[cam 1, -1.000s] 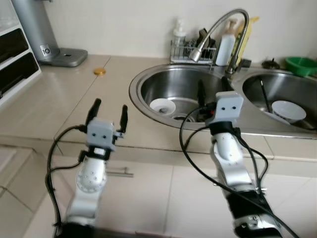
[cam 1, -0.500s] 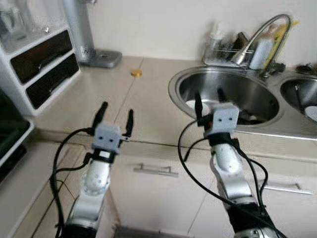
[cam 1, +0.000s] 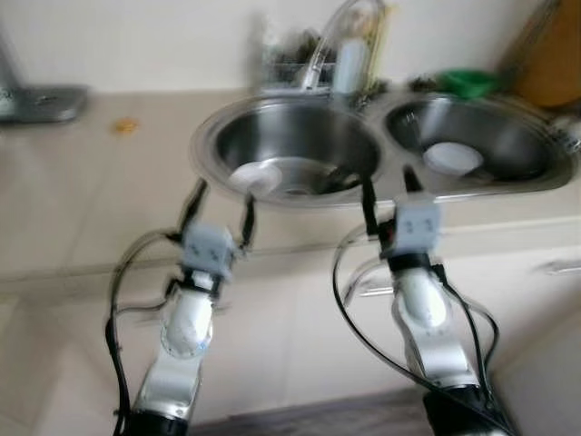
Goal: Kitchen organization
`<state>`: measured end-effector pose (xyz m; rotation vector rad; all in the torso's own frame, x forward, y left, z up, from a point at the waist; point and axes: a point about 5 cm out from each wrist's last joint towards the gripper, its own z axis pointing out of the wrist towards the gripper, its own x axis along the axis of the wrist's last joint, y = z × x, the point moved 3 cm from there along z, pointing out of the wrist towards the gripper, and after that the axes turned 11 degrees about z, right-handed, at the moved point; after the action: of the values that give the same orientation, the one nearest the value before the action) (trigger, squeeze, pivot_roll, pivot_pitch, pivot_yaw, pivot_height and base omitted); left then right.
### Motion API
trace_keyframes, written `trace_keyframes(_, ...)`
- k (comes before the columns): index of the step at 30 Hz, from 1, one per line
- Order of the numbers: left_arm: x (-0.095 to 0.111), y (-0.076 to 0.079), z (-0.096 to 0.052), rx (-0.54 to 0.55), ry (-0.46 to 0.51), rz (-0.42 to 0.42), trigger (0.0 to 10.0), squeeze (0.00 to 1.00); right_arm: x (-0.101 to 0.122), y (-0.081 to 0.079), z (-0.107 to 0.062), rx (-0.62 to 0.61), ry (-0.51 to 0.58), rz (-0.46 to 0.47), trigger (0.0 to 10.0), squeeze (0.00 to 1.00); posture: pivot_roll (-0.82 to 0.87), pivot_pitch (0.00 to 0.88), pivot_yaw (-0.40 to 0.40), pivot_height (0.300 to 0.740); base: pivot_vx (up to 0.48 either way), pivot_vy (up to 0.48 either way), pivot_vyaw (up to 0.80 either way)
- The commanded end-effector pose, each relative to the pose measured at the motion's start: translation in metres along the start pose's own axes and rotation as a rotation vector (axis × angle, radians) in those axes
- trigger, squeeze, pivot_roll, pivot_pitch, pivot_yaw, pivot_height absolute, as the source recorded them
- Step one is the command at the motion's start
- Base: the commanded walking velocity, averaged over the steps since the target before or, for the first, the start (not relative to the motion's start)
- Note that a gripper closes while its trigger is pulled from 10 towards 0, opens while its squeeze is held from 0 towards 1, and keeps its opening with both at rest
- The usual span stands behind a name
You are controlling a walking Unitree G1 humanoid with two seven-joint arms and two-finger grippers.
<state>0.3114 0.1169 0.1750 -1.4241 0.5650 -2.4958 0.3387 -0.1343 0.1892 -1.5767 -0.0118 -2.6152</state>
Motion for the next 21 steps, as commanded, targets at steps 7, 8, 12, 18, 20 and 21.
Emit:
trace_keyframes(7, -0.004, -0.002, -0.003, -0.002, -0.007, 0.009, 10.0, 0.00, 0.004, -0.003, -0.003, 0.022, 0.019, 0.006, 10.0, 0.00, 0.09, 0.000, -0.022, 0.740, 0.000, -0.480, -0.80)
trace_keyframes(8, -0.005, -0.001, -0.003, -0.004, -0.010, 0.009, 10.0, 0.00, 0.003, -0.002, -0.003, 0.023, 0.013, 0.001, 10.0, 0.00, 0.08, 0.000, -0.022, 0.740, 0.000, -0.480, -0.80)
trace_keyframes(12, -0.009, 0.002, -0.006, -0.014, -0.025, 0.005, 10.0, 0.00, -0.005, 0.001, -0.009, 0.021, -0.020, -0.012, 10.0, 0.00, 0.08, 0.000, -0.023, 0.740, 0.000, -0.480, -0.80)
trace_keyframes(18, -0.012, 0.003, -0.009, -0.019, -0.039, 0.001, 10.0, 0.00, -0.012, 0.005, -0.014, 0.005, -0.057, -0.026, 10.0, 0.00, 0.08, 0.000, -0.022, 0.740, 0.000, -0.480, -0.53)
trace_keyframes(20, -0.012, 0.004, -0.008, -0.019, -0.039, 0.000, 10.0, 0.00, -0.012, 0.005, -0.014, 0.004, -0.059, -0.028, 10.0, 0.00, 0.08, 0.000, -0.022, 0.740, 0.000, -0.480, 0.00)
trace_keyframes(21, -0.012, 0.004, -0.008, -0.019, -0.041, 0.000, 10.0, 0.00, -0.013, 0.005, -0.013, 0.005, -0.060, -0.031, 10.0, 0.00, 0.08, 0.000, -0.022, 0.740, 0.000, -0.480, 0.00)
